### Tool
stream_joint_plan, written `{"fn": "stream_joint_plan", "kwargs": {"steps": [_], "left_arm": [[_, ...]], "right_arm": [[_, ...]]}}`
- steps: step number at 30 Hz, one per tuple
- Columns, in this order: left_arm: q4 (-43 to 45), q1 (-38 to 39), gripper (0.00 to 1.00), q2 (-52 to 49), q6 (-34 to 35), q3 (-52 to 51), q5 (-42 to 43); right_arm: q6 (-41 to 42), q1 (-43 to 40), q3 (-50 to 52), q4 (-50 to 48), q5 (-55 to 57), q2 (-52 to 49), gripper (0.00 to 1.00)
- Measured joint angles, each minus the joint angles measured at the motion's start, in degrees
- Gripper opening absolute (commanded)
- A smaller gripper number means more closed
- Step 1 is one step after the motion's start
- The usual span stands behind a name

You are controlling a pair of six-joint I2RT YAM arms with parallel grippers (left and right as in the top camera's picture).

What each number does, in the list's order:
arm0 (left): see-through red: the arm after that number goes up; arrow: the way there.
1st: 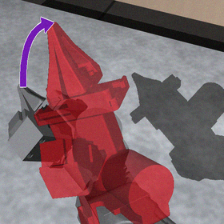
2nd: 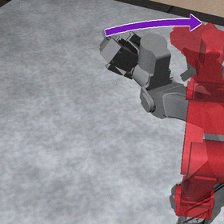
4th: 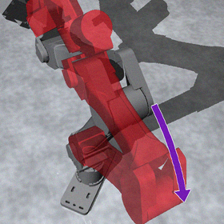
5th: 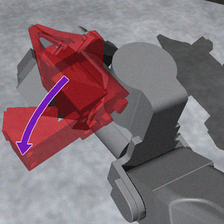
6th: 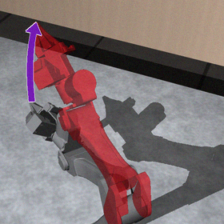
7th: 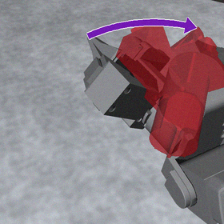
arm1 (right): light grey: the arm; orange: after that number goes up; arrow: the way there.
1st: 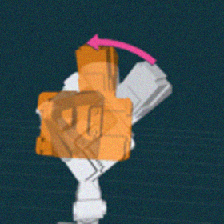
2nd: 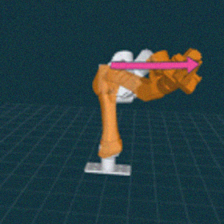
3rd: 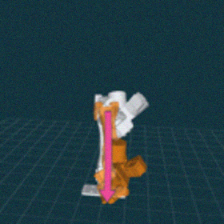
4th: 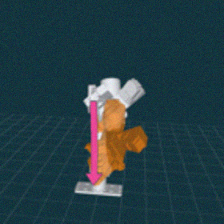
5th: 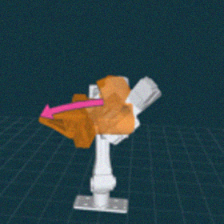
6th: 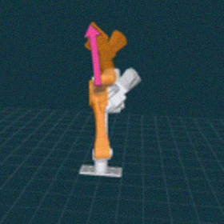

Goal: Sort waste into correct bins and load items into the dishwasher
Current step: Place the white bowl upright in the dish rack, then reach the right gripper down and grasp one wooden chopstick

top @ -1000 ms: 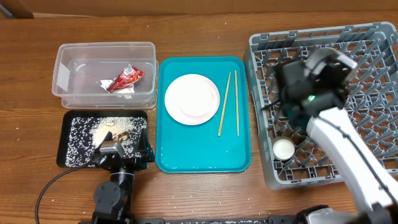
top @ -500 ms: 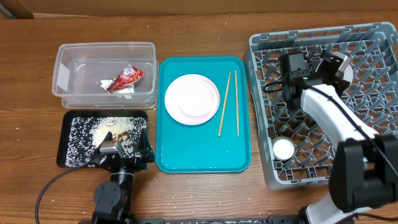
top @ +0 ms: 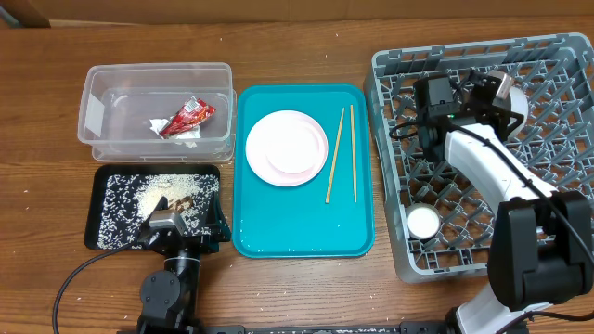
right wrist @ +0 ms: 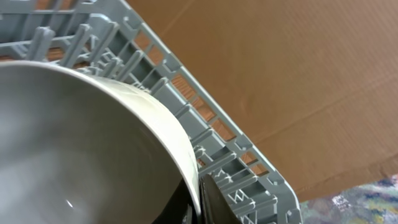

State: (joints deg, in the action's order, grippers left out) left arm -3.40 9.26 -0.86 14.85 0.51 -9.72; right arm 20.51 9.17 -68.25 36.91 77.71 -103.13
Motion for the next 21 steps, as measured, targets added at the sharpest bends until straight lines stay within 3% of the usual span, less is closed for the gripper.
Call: {"fn": "stream_joint_plan", "kwargs": {"steps": [8, 11, 13, 16, 21], "left_arm": [[0.0, 0.0, 1.0, 0.0, 0.0, 0.0, 0.0], [0.0, 0.0, 1.0, 0.0, 0.0, 0.0, 0.0], [0.0, 0.0, 1.0, 0.0, 0.0, 0.0, 0.0], [0.0, 0.0, 1.0, 0.0, 0.0, 0.0, 0.0], [0.0, 0.0, 1.0, 0.0, 0.0, 0.0, 0.0]], "right_arm": [[-1.4, 5.6, 0.0, 1.8, 0.8, 0.0, 0.04], [-1.1, 6.5, 0.0, 3.2, 0.5, 0.0, 0.26], [-1.2, 8.1, 0.0, 4.9, -0.5, 0.0, 0.29], [-1.0, 10.6, 0.0, 6.8, -2.2, 0.0, 0.45], [-1.0, 12.7, 0.0, 8.0, -8.7, 1.6, 0.58]]}}
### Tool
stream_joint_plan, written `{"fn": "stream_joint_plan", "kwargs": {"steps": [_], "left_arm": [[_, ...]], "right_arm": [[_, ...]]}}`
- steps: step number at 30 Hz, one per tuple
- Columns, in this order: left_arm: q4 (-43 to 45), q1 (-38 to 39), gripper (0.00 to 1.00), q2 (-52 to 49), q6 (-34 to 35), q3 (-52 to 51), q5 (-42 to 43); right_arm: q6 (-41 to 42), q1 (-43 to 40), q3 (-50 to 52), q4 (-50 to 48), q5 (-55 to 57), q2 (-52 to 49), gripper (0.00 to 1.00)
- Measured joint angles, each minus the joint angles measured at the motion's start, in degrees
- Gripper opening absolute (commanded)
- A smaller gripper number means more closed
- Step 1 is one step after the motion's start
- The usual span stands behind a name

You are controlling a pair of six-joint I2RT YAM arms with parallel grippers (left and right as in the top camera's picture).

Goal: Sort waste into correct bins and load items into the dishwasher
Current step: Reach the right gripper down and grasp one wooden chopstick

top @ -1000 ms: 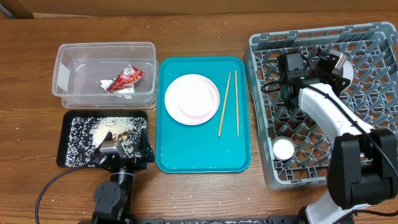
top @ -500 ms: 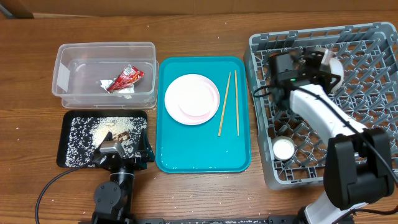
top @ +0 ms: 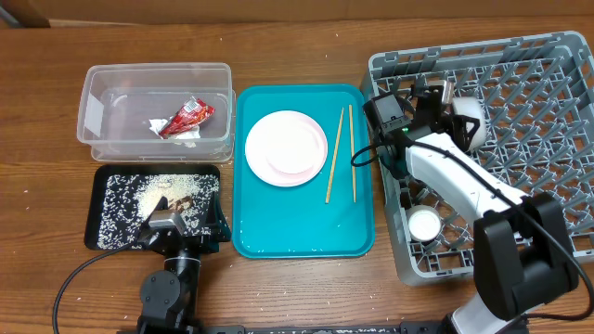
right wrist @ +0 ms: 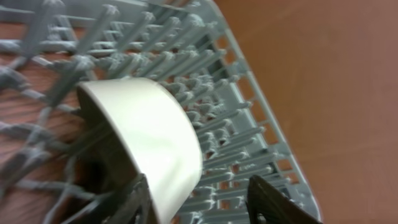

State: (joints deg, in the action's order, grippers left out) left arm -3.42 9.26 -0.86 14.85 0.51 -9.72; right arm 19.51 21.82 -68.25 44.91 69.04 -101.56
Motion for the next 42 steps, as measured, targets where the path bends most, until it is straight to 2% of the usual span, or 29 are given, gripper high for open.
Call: {"fn": "stream_joint_plan", "kwargs": {"steps": [3, 6, 12, 16, 23, 26, 30, 42], "left_arm": [[0.0, 0.0, 1.0, 0.0, 0.0, 0.0, 0.0], [0.0, 0.0, 1.0, 0.0, 0.0, 0.0, 0.0], [0.0, 0.0, 1.0, 0.0, 0.0, 0.0, 0.0], [0.0, 0.0, 1.0, 0.0, 0.0, 0.0, 0.0], [0.0, 0.0, 1.0, 0.0, 0.0, 0.0, 0.0], [0.0, 0.0, 1.0, 0.0, 0.0, 0.0, 0.0], [0.0, 0.0, 1.0, 0.0, 0.0, 0.0, 0.0], [0.0, 0.0, 1.0, 0.0, 0.0, 0.0, 0.0]], "right_arm": [[0.1, 0.9, 0.0, 1.0, -6.3, 4.5, 0.64], [0.0, 2.6, -1.6, 2.6, -16.0, 9.8, 0.64], [0.3, 6.3, -5.7, -0.2, -46.0, 17.4, 0.57], [3.8, 7.9, -5.8, -1.2, -62.7, 15.1, 0.56], [9.5, 7.8, -5.1, -6.3, -68.8, 2.0, 0.44], [11.4, 7.3, -4.9, -9.6, -69.4, -3.7, 0.36], [13.3, 6.7, -4.6, -11.8, -69.9, -8.4, 0.31], [19.4, 6.3, -4.5, -12.0, -70.2, -10.8, 0.22]]}}
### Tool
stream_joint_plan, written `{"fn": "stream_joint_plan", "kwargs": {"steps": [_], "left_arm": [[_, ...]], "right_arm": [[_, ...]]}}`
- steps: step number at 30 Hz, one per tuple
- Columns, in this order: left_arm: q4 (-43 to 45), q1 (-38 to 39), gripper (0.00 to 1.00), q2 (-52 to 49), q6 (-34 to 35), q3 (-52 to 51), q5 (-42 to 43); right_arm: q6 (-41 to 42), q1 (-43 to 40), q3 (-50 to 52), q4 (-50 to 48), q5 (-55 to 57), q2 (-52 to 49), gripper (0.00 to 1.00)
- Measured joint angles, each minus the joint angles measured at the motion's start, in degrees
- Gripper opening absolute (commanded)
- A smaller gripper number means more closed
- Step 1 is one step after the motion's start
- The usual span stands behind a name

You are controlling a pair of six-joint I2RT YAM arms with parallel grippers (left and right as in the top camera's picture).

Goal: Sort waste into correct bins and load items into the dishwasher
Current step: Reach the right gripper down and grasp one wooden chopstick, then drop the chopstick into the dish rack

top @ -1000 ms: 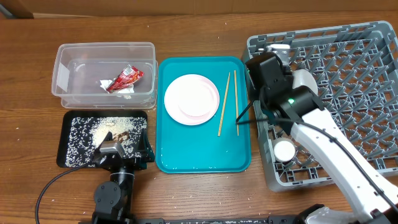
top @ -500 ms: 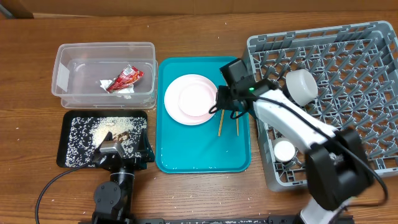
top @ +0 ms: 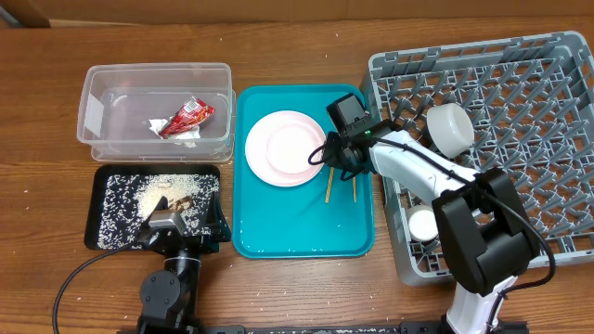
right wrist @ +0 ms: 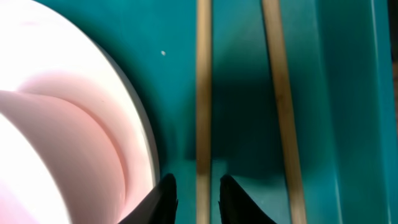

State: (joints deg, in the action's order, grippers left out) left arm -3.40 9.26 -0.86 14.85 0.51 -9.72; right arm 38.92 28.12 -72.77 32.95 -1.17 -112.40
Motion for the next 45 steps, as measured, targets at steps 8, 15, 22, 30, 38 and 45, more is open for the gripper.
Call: {"fn": "stream_joint_plan", "kwargs": {"steps": [8, 15, 22, 30, 38, 45], "left_arm": [[0.0, 0.0, 1.0, 0.0, 0.0, 0.0, 0.0], [0.0, 0.0, 1.0, 0.0, 0.0, 0.0, 0.0], [0.0, 0.0, 1.0, 0.0, 0.0, 0.0, 0.0], [0.0, 0.0, 1.0, 0.0, 0.0, 0.0, 0.0], [0.0, 0.0, 1.0, 0.0, 0.0, 0.0, 0.0], [0.0, 0.0, 1.0, 0.0, 0.0, 0.0, 0.0]], "right_arm": [[3.6, 0.0, -0.3, 1.4, -0.6, -1.5, 0.04], [1.5, 0.0, -2.6, 9.4, -0.7, -0.6, 0.04], [-8.3, -0.3, -5.9, 11.5, 1.0, 12.6, 0.04], [-24.3, -7.4, -7.8, 13.6, 11.2, 20.3, 0.04], [-33.0, -13.1, -5.3, 15.2, 11.9, 12.9, 0.22], [-36.9, -10.4, -4.7, 16.7, 11.9, 12.5, 0.52]]}}
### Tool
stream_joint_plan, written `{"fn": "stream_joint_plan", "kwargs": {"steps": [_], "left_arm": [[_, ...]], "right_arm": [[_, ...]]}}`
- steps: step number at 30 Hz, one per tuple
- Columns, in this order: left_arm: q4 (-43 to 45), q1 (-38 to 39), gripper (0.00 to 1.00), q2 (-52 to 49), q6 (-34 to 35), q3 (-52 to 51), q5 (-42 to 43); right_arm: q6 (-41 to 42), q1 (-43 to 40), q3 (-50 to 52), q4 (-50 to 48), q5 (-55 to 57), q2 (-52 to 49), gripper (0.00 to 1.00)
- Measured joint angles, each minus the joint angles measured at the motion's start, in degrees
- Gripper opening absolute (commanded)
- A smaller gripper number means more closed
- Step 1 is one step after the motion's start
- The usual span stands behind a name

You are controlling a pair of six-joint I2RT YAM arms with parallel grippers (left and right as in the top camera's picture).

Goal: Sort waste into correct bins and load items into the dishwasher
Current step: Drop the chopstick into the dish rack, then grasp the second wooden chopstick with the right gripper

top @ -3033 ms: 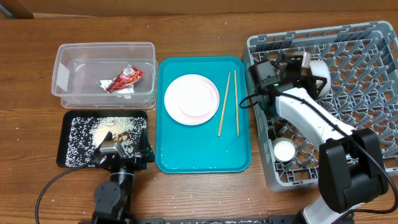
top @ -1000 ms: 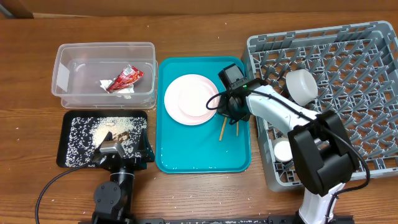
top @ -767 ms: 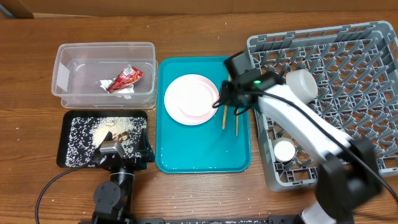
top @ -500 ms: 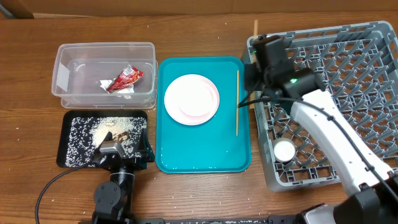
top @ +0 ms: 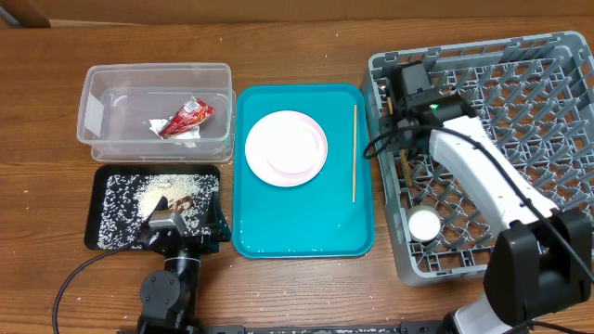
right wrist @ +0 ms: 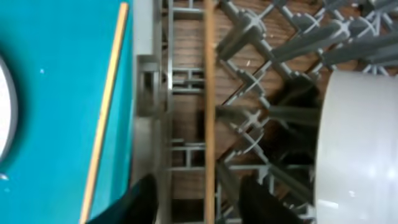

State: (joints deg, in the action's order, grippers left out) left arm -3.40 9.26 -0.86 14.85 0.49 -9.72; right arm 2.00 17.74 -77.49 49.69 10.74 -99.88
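Note:
One wooden chopstick (top: 354,153) lies along the right side of the teal tray (top: 302,232), beside a white plate (top: 287,147). The second chopstick (right wrist: 209,93) lies in the left part of the grey dish rack (top: 557,232), across its pegs. My right gripper (right wrist: 202,199) hangs open over it, a finger on each side, neither touching it. A white bowl (right wrist: 354,143) stands on edge in the rack just right of the gripper. A small white cup (top: 424,223) sits in the rack's front left. My left gripper (top: 176,225) rests at the table's front left; its jaws are unclear.
A clear bin (top: 93,111) at the back left holds a red wrapper (top: 187,116) and crumpled paper. A black tray (top: 111,209) with scattered rice lies in front of it, right by the left gripper.
My right gripper was closing around the left chopstick on the tray. Now it is open over the rack's left side, and that chopstick lies in the rack. One chopstick is left on the tray.
My right gripper held the white bowl over the back of the rack, then stood open beside it with the bowl set on edge among the pegs. Then it was down on the tray around one chopstick. Now that chopstick lies in the rack, released.

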Motion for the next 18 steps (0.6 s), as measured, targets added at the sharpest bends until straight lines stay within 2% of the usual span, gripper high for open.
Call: {"fn": "stream_joint_plan", "kwargs": {"steps": [3, 11, 18], "left_arm": [[0.0, 0.0, 1.0, 0.0, 0.0, 0.0, 0.0], [0.0, 0.0, 1.0, 0.0, 0.0, 0.0, 0.0], [0.0, 0.0, 1.0, 0.0, 0.0, 0.0, 0.0]], "right_arm": [[-0.7, 3.7, 0.0, -0.5, -1.5, 1.1, 0.56], [0.2, 12.6, 0.0, -5.1, -7.9, 0.7, 0.56], [5.8, 13.6, 0.1, -6.6, -1.1, -10.2, 0.5]]}}
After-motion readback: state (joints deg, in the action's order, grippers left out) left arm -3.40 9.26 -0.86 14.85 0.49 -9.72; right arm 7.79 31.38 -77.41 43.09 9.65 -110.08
